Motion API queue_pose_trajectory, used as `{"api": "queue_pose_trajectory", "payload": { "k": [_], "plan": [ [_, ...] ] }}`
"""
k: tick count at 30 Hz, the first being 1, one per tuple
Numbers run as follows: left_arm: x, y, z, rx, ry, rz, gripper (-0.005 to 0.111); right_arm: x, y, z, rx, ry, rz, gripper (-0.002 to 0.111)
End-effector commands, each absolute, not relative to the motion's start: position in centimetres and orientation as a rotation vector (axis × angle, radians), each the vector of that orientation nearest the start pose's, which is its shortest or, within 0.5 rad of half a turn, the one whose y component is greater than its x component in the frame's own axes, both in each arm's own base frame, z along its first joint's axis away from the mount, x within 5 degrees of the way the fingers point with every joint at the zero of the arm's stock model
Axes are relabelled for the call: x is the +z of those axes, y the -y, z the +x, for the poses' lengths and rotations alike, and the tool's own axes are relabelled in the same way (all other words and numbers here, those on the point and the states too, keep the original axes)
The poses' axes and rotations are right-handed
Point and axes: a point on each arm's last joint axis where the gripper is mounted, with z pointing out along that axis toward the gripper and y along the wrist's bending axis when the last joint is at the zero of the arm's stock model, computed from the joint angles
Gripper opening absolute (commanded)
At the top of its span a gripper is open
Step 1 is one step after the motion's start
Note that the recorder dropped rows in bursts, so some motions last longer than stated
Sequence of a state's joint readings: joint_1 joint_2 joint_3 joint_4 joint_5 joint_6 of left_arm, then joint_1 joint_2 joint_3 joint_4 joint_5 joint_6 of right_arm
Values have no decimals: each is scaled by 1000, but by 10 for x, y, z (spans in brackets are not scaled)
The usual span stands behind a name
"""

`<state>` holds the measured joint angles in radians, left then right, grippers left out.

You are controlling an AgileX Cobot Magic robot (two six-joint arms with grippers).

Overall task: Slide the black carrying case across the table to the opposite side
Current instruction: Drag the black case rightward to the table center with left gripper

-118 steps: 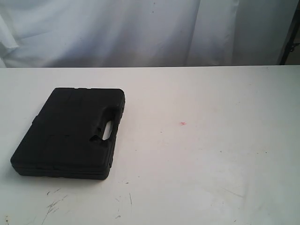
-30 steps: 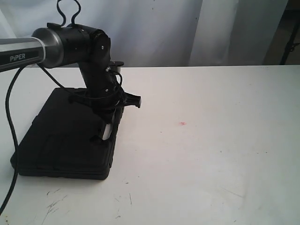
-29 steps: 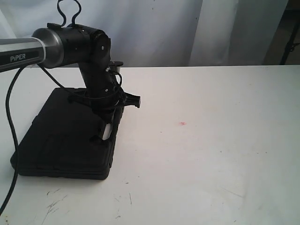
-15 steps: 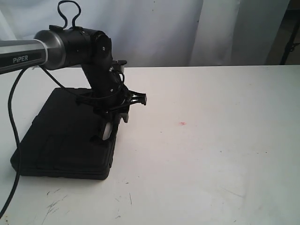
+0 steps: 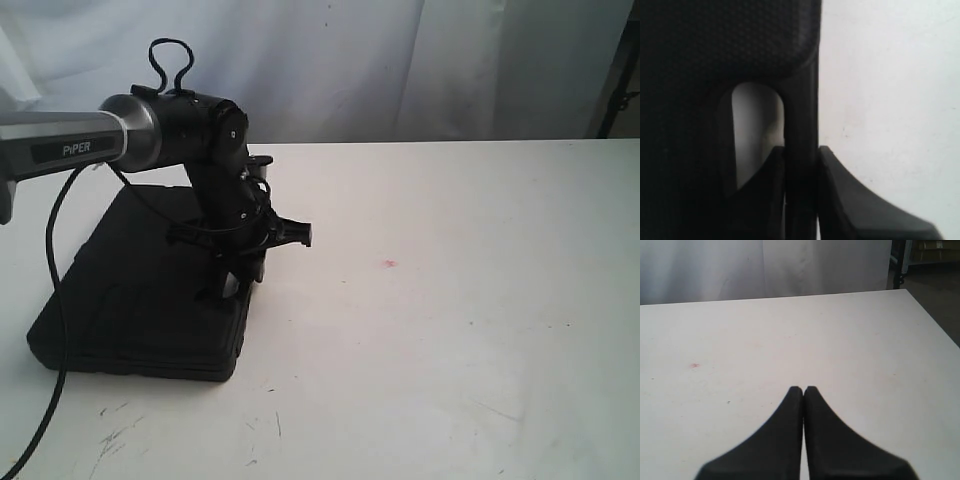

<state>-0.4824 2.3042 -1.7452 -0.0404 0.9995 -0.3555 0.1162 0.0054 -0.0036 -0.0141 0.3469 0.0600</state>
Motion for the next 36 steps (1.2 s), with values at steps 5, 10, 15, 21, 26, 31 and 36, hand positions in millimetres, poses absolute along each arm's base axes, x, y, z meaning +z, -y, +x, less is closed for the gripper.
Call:
{"api": "queue_pose_trajectory", "payload": {
  "k": [5, 10, 15, 21, 26, 31, 36],
  "plan": [
    [127, 225, 410, -229, -3007, 20, 0, 182, -5, 53, 103, -1830, -55, 0],
    [128, 233, 409, -356, -3001, -45, 0, 182, -5, 53, 103, -1830, -55, 0],
    [128, 255, 400, -390, -2979, 11, 0, 182, -5, 53, 103, -1830, -55, 0],
    [127, 260, 397, -397, -2978, -14, 0, 182, -5, 53, 103, -1830, -55, 0],
    [128, 272, 393, -456, -2963, -22, 0, 182, -5, 53, 103, -1830, -55, 0],
    [129, 286, 386, -480, -2933, -7, 0, 182, -5, 53, 103, -1830, -55, 0],
    [129, 292, 383, -496, -2927, -22, 0, 182, -5, 53, 103, -1830, -55, 0]
  ]
}}
